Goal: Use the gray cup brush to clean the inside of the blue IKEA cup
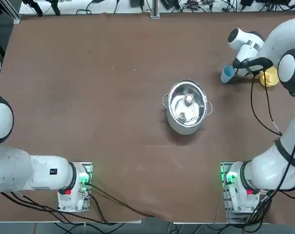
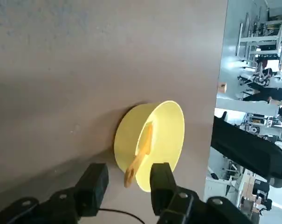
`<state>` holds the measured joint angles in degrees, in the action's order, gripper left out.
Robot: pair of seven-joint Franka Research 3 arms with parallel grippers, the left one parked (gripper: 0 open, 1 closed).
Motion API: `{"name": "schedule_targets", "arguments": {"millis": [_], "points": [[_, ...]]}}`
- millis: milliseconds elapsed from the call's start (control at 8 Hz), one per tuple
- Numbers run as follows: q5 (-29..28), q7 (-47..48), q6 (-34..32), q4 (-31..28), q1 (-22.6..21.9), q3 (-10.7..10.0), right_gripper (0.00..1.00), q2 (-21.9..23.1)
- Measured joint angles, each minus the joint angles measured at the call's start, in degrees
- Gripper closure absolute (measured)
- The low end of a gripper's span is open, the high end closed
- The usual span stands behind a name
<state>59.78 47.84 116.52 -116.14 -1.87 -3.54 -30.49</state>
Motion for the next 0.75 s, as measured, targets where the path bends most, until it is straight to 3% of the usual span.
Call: {"name": "schedule_targets", "arguments": {"millis": [750], "points": [[2.3,1.0,-0.6,-0.3,0.0,0.0,0.48,-0.2]]}}
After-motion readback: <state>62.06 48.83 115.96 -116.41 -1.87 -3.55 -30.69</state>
